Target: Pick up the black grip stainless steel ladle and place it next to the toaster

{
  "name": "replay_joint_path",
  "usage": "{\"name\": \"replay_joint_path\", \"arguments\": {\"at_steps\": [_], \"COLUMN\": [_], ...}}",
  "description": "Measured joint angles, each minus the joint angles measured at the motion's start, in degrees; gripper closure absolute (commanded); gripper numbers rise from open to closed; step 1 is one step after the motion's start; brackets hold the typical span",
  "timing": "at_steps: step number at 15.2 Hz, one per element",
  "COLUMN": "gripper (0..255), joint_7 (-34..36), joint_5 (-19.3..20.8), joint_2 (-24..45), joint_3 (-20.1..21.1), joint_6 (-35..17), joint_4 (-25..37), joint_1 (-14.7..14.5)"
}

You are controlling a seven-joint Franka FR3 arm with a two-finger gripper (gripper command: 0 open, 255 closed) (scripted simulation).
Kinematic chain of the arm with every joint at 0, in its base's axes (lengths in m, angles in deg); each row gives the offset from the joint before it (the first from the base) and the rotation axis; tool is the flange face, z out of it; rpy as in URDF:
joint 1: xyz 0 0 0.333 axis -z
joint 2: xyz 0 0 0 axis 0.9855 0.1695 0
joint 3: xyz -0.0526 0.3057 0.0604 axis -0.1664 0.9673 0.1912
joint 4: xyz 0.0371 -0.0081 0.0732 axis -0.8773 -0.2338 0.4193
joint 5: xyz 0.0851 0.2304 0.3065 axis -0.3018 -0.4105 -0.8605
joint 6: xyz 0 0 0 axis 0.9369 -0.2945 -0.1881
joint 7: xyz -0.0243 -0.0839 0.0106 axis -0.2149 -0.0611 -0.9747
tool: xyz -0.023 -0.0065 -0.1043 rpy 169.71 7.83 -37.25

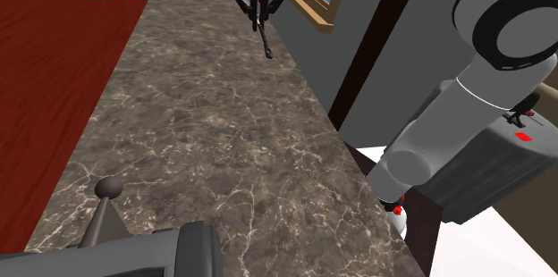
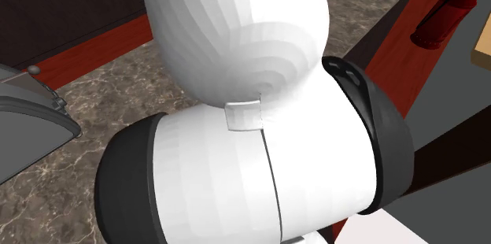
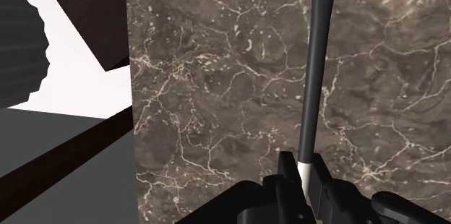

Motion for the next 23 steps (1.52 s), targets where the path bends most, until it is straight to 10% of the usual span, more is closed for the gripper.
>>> {"name": "replay_joint_path", "arguments": {"at_steps": [19,23], "gripper": [255,255], "joint_7": [2.2,3.8], "joint_5": [6.1,2.8], "joint_2": [12.5,6.2], "joint_3": [2.6,2.9], "joint_6": [19.9,18.6], "joint_4": [31.0,23.8], "joint_1": [-3.4,-3.0]}}
